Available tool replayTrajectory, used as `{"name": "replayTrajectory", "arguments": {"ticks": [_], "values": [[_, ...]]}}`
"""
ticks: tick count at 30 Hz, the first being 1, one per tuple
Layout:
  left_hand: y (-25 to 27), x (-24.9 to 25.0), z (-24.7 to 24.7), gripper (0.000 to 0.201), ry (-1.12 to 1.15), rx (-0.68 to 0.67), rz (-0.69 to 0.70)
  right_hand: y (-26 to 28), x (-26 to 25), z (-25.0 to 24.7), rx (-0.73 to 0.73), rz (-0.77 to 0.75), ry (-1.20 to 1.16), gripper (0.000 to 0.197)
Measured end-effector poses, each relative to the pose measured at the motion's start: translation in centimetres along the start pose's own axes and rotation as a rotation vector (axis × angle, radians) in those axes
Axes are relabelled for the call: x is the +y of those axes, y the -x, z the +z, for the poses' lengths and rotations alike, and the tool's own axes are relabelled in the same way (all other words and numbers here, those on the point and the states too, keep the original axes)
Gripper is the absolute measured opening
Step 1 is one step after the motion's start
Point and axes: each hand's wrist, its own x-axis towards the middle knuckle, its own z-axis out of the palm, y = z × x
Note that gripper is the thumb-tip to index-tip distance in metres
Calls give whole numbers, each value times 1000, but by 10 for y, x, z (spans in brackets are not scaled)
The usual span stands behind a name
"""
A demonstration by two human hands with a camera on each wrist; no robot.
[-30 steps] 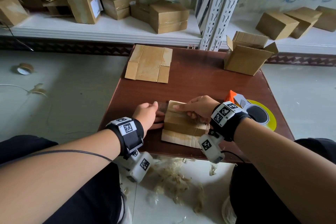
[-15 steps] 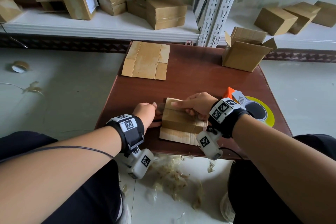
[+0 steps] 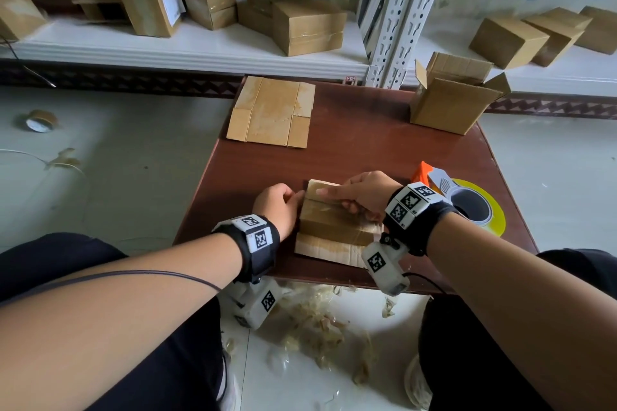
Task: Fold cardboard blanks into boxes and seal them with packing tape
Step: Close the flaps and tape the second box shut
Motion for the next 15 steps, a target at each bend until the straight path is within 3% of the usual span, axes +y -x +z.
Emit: {"name": "replayTrajectory", "arguments": {"ticks": [2,5,8,12,13,15], "values": [[3,2,2,15,-15,34,31,0,0,0,7,3,-1,50],[3,3,4,32,-41,34,15,-1,1,0,12,6,-8,50],[1,5,3,14,-122,-12,69,-2,3,0,23,-3,-7,51],[-2,5,-2,16,-115,-33,99,-2,2,0,21,-15,8,51],[-2,7,-3,18,-92,-29,86,-1,2,0,23,-13,0,51],[-2,13,-4,43,-47,-10,52,-1,2,0,24,-12,-18,51]]}}
